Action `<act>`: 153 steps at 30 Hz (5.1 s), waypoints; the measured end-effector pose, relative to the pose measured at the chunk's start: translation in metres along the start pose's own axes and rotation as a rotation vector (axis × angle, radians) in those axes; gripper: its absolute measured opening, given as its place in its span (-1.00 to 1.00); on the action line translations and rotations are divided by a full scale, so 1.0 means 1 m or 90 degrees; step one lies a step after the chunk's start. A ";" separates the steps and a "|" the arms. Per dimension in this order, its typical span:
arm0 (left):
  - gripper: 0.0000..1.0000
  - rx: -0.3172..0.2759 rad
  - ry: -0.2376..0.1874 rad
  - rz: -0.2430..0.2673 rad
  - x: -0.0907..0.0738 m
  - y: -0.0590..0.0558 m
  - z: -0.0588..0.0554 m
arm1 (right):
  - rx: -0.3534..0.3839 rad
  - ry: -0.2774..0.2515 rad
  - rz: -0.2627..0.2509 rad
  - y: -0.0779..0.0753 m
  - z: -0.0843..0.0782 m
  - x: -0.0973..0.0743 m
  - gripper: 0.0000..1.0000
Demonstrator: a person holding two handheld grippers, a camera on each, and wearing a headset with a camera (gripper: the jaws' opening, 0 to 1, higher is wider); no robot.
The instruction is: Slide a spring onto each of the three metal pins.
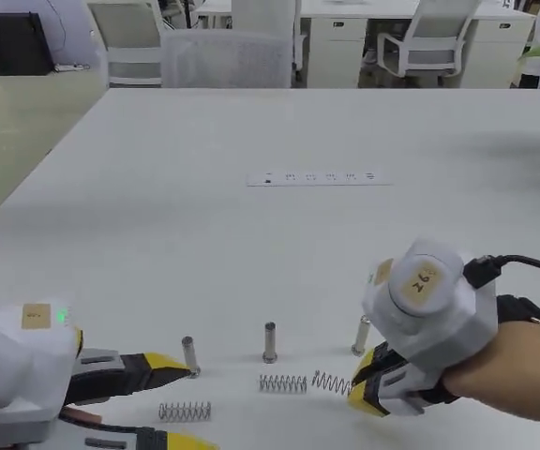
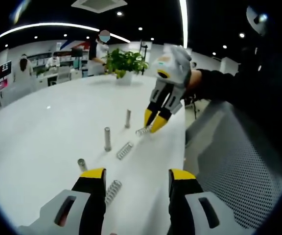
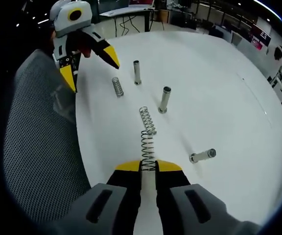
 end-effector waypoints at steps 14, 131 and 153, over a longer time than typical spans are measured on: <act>-0.14 0.024 -0.018 -0.018 0.012 0.003 0.022 | -0.055 -0.005 0.016 0.005 0.033 -0.004 -0.86; -0.94 0.090 -0.007 -0.103 0.045 -0.022 0.020 | -0.182 -0.096 0.149 0.056 0.079 -0.015 -0.84; -0.86 0.081 0.003 -0.106 0.046 -0.025 0.017 | -0.181 -0.091 0.145 0.056 0.081 -0.017 -0.84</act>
Point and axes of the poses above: the centre of the closed fingertips' face, and the gripper's own axes: x roughly forward along the fingers, y roughly to its left, z roughly out of its top, the point moved 5 cm from there along -x, roughly backward along the fingers
